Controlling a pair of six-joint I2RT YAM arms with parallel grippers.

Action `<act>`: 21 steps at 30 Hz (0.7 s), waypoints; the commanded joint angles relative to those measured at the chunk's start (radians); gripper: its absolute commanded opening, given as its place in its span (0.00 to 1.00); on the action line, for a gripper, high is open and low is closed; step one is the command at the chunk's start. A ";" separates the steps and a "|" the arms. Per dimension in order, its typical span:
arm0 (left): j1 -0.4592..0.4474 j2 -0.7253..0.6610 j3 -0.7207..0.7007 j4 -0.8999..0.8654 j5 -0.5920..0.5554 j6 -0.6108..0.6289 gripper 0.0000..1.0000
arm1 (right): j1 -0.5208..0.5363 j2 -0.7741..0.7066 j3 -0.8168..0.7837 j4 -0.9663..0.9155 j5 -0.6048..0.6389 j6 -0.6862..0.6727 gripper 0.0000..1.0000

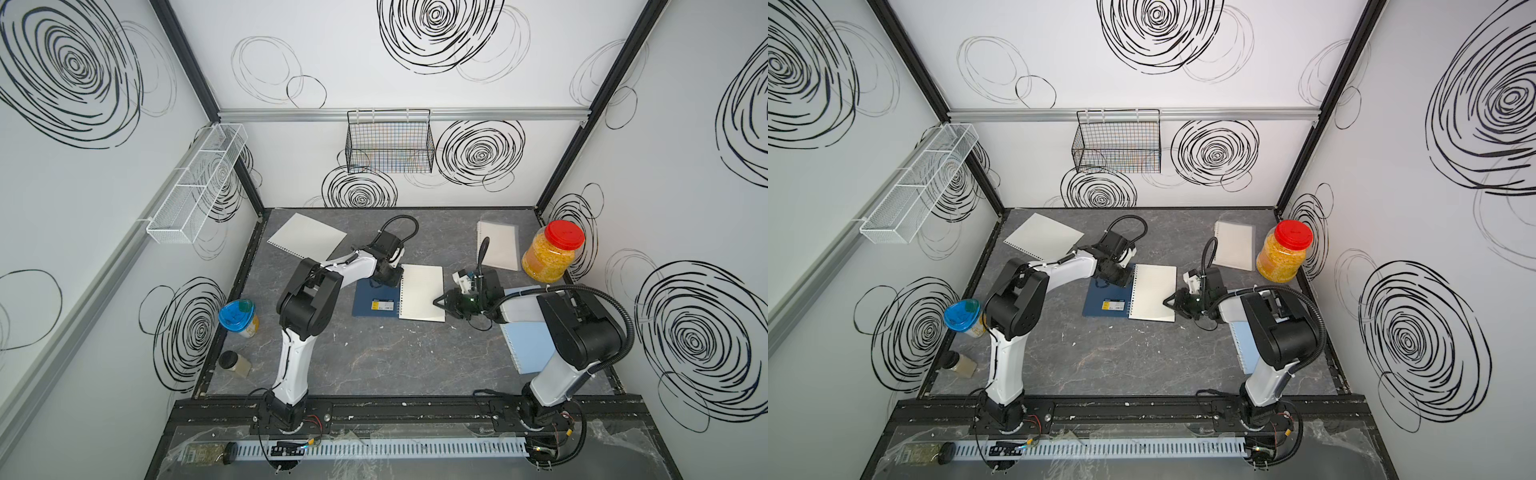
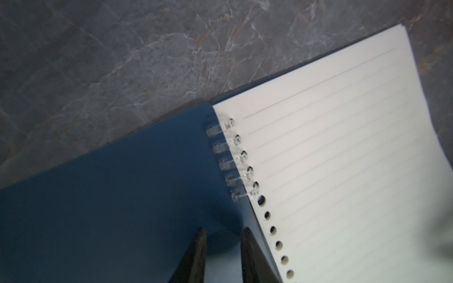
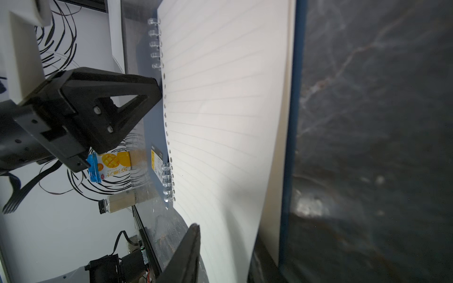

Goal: Tear off pages from different notebooks
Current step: Tear off the paper from the notebook.

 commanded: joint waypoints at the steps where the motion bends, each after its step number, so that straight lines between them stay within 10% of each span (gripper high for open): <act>1: -0.017 0.037 -0.011 -0.015 0.005 0.013 0.27 | -0.013 0.031 0.035 0.056 -0.014 0.018 0.37; 21: -0.035 0.048 -0.030 -0.017 0.006 0.017 0.21 | -0.071 0.214 0.290 0.010 -0.059 -0.046 0.42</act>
